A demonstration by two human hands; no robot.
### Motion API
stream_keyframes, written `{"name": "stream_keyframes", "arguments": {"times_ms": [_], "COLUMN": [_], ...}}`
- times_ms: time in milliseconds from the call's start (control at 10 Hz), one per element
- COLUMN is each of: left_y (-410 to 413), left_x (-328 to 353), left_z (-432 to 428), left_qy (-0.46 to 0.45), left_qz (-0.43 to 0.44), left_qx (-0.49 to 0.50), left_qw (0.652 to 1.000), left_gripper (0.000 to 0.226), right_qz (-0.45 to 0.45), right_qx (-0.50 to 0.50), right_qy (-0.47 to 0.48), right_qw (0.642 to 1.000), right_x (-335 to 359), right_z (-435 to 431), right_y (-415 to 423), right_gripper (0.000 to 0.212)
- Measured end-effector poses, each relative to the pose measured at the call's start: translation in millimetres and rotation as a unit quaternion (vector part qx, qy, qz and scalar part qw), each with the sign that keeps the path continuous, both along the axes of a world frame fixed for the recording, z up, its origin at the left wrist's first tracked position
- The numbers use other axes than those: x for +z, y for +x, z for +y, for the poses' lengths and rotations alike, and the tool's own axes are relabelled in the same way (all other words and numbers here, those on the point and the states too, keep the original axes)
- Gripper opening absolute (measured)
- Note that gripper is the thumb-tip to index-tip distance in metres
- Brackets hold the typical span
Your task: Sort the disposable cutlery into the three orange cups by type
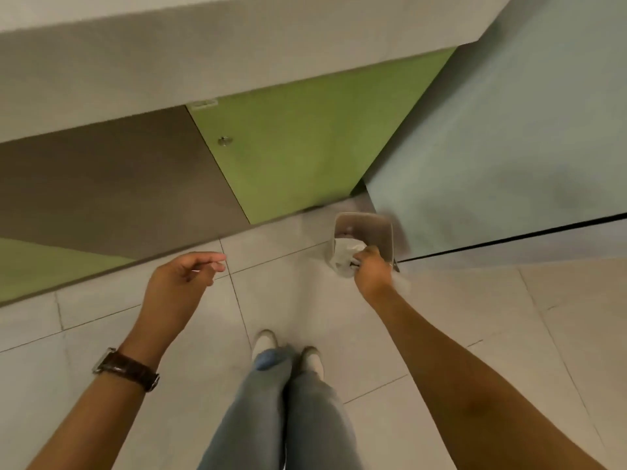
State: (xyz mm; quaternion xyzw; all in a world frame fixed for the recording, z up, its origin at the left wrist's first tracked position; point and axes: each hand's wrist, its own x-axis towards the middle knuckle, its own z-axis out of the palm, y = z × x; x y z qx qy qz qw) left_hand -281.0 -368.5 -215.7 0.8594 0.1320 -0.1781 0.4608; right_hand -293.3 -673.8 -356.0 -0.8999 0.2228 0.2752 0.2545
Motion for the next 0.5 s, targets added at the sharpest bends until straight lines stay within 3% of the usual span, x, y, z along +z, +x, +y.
{"name": "stream_keyframes", "arguments": {"times_ms": [200, 300, 400, 500], "left_y": [34.1, 43.7, 44.9, 39.1], "left_x": [-135.3, -180.0, -194.0, -157.7], "left_z": [-7.7, -3.6, -1.0, -0.9], "left_qy": [0.015, 0.008, -0.010, -0.030], "left_qz": [-0.016, -0.021, -0.018, -0.012], "left_qx": [-0.016, -0.003, 0.020, 0.019], "left_qw": [1.000, 1.000, 1.000, 0.999], "left_gripper": [0.023, 0.028, 0.027, 0.025], "right_qz": [0.043, 0.133, 0.144, 0.112], "right_qx": [0.036, 0.139, 0.199, 0.231], "right_qy": [-0.109, -0.179, -0.220, -0.210], "right_qw": [0.992, 0.965, 0.944, 0.943], "right_x": [-156.0, -212.4, -230.5, -187.5], "right_z": [-38.9, -47.3, -45.2, -21.8], "right_y": [56.9, 65.7, 65.4, 65.0], "right_gripper": [0.042, 0.076, 0.083, 0.071]}}
